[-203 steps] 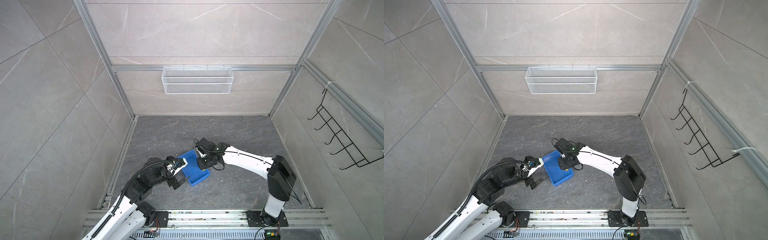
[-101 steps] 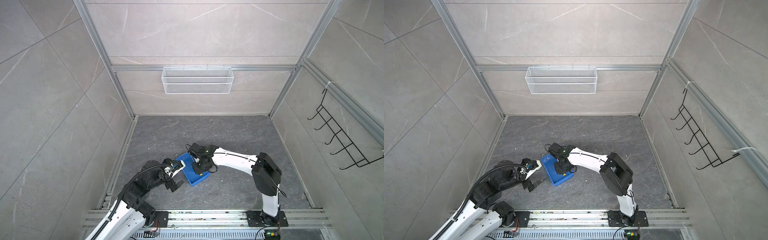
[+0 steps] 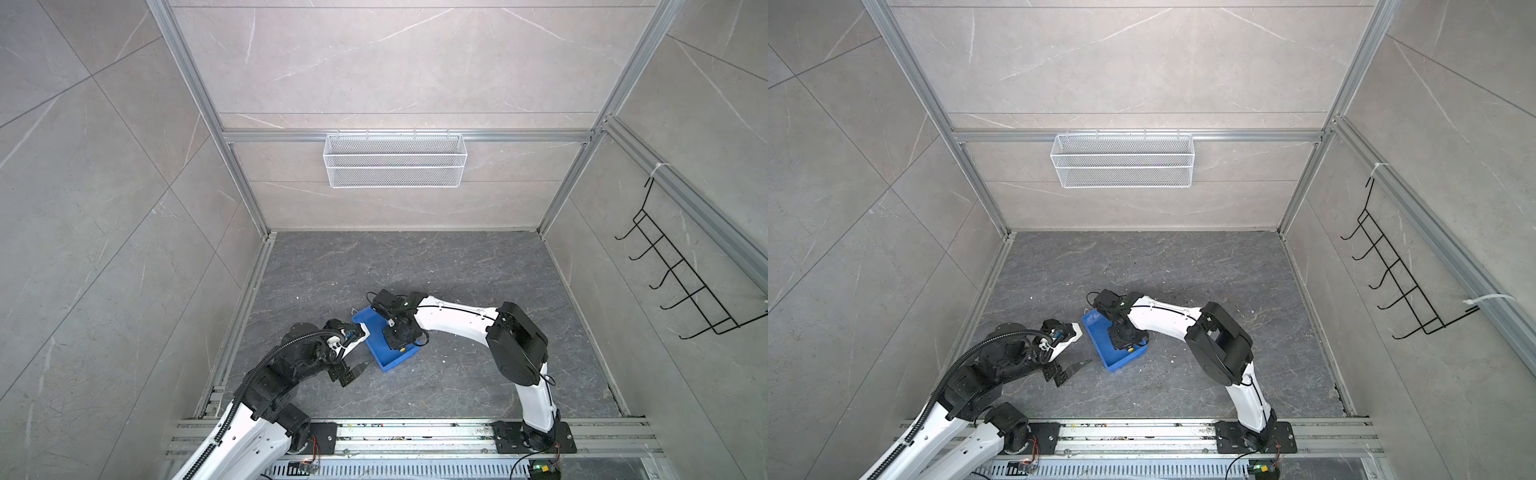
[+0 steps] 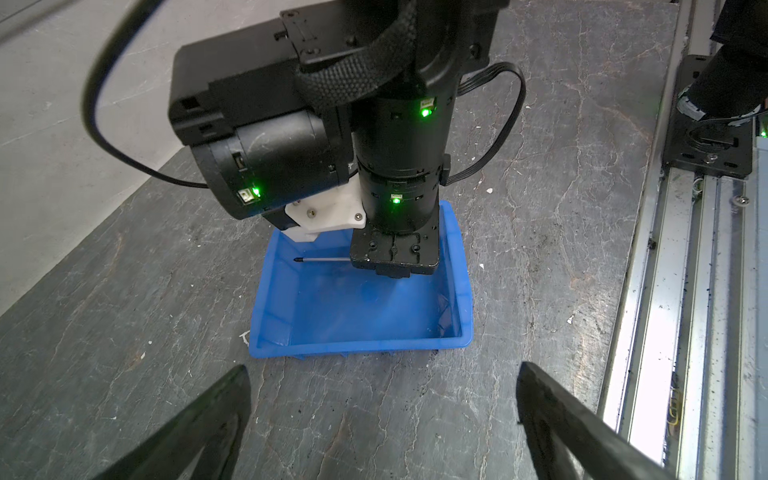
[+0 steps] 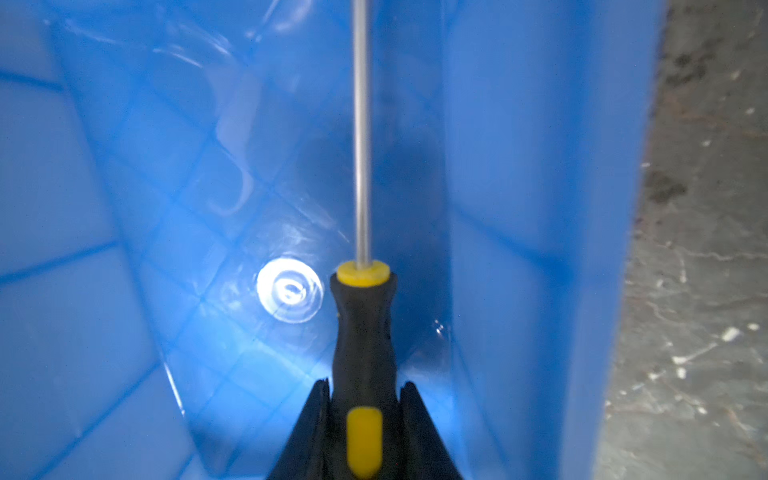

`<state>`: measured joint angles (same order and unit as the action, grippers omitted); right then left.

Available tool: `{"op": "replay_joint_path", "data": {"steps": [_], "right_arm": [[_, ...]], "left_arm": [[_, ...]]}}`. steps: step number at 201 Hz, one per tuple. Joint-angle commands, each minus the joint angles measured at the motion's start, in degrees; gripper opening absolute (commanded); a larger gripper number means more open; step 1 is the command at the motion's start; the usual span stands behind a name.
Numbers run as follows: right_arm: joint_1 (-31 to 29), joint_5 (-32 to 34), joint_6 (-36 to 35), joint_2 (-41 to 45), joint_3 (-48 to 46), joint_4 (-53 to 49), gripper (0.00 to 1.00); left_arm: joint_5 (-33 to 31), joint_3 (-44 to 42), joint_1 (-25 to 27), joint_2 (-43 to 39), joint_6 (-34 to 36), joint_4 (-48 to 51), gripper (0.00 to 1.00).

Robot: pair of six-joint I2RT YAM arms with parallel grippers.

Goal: Put the screwdriver in the bin
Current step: 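Lower the screwdriver into the blue bin and open the right gripper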

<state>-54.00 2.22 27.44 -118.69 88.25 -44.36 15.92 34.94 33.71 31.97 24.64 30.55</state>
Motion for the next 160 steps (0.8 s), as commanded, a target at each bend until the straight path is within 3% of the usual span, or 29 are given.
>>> {"op": "replay_joint_path", "data": {"steps": [1,160], "right_arm": [[-0.3,1.4,0.0,-1.2,1.9,-1.0,0.06],[-1.0,2.1,-1.5,11.9,-7.3,7.7,0.63]], "left_arm": [[-0.5,1.2,-0.4,0.2,0.3,0.2,1.00],[-3.0,1.2,-0.4,-0.7,-1.7,-1.6,1.00]]}}
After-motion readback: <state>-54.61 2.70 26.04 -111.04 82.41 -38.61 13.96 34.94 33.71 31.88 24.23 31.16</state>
